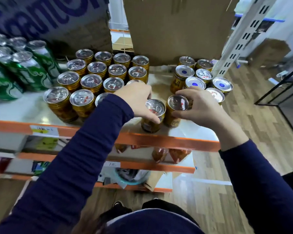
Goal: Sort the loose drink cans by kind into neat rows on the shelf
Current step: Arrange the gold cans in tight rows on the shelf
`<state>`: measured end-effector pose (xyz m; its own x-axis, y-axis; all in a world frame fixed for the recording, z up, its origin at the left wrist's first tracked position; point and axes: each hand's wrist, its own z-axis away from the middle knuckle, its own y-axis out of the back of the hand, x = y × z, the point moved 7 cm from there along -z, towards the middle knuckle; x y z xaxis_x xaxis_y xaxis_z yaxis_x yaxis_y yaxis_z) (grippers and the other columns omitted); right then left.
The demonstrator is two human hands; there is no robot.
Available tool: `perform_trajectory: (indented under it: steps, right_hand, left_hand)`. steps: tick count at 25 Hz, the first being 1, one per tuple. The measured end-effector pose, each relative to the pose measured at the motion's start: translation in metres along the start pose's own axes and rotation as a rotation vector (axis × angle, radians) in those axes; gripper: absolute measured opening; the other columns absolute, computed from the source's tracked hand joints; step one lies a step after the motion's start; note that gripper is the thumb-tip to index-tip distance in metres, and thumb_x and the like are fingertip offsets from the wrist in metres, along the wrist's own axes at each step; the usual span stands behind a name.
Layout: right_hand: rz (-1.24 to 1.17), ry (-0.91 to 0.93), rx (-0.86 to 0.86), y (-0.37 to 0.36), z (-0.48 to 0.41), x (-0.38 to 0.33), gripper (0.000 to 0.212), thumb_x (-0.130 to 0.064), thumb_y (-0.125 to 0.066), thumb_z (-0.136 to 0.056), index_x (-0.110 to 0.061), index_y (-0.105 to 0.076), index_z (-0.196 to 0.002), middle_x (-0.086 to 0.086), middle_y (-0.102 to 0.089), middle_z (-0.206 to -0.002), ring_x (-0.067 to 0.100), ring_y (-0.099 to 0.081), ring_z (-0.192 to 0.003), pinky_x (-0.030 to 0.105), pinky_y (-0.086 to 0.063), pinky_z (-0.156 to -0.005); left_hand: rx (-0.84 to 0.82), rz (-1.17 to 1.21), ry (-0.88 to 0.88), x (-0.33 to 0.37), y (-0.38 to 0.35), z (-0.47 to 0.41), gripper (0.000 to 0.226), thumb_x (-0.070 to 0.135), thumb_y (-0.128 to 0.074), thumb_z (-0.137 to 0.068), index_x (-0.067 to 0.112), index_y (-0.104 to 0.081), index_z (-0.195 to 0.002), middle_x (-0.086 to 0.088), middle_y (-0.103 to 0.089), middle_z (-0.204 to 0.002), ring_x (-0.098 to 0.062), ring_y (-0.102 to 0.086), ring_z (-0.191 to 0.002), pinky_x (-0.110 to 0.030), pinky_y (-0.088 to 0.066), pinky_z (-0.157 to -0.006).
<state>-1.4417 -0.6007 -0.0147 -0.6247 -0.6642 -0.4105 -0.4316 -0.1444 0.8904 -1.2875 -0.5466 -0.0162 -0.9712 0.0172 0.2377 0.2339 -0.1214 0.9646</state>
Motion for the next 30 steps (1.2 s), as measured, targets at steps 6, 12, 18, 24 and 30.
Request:
perform_trajectory:
  steps: [6, 12, 18, 24, 30]
  right_hand:
    - [-0.008, -0.1, -0.01, -0.011, -0.002, 0.009, 0.061, -0.037, -0.082, -0.069, -0.021, -0.061, -0.124, -0.005, -0.049, -0.104, 0.013, -0.049, -0.094, 0.023, -0.033, -0.078]
    - [-0.004, -0.136, 0.025, -0.011, 0.001, 0.007, 0.062, -0.037, -0.083, -0.067, -0.021, -0.063, -0.124, -0.005, -0.05, -0.099, 0.016, -0.051, -0.093, 0.027, -0.037, -0.077]
    - [-0.023, -0.146, 0.031, -0.009, 0.002, 0.007, 0.063, -0.036, -0.083, -0.067, -0.021, -0.063, -0.124, -0.005, -0.051, -0.099, 0.017, -0.054, -0.093, 0.028, -0.041, -0.079]
    - [-0.005, -0.137, -0.018, -0.008, -0.005, 0.006, 0.063, -0.038, -0.085, -0.064, -0.022, -0.064, -0.122, -0.005, -0.054, -0.103, 0.013, -0.053, -0.089, 0.025, -0.038, -0.077]
    - [-0.006, -0.148, -0.018, -0.007, -0.004, 0.005, 0.062, -0.038, -0.085, -0.064, -0.023, -0.064, -0.121, -0.005, -0.052, -0.102, 0.011, -0.052, -0.089, 0.024, -0.036, -0.076]
  left_hand:
    - [-0.096, 0.023, -0.23, 0.016, 0.003, 0.001, 0.059, 0.036, -0.081, -0.071, 0.019, -0.06, -0.124, -0.002, -0.055, -0.119, -0.018, -0.05, -0.113, -0.029, -0.041, -0.094]
    - [-0.022, -0.054, -0.183, 0.003, 0.004, 0.009, 0.078, 0.061, -0.073, -0.069, 0.014, -0.055, -0.129, -0.005, -0.052, -0.119, -0.022, -0.049, -0.112, -0.035, -0.041, -0.096]
    - [0.071, 0.025, -0.189, -0.006, 0.012, 0.015, 0.066, 0.045, -0.081, -0.067, 0.007, -0.065, -0.119, -0.008, -0.065, -0.113, -0.019, -0.059, -0.099, -0.026, -0.047, -0.081]
    - [0.125, 0.079, -0.187, -0.031, 0.032, 0.026, 0.061, 0.036, -0.087, -0.061, 0.012, -0.07, -0.115, -0.004, -0.067, -0.107, -0.009, -0.051, -0.086, -0.021, -0.041, -0.076]
    - [0.054, 0.102, -0.171, -0.035, 0.019, 0.022, 0.063, 0.026, -0.086, -0.066, 0.015, -0.064, -0.124, -0.002, -0.059, -0.119, -0.017, -0.053, -0.11, -0.023, -0.04, -0.09]
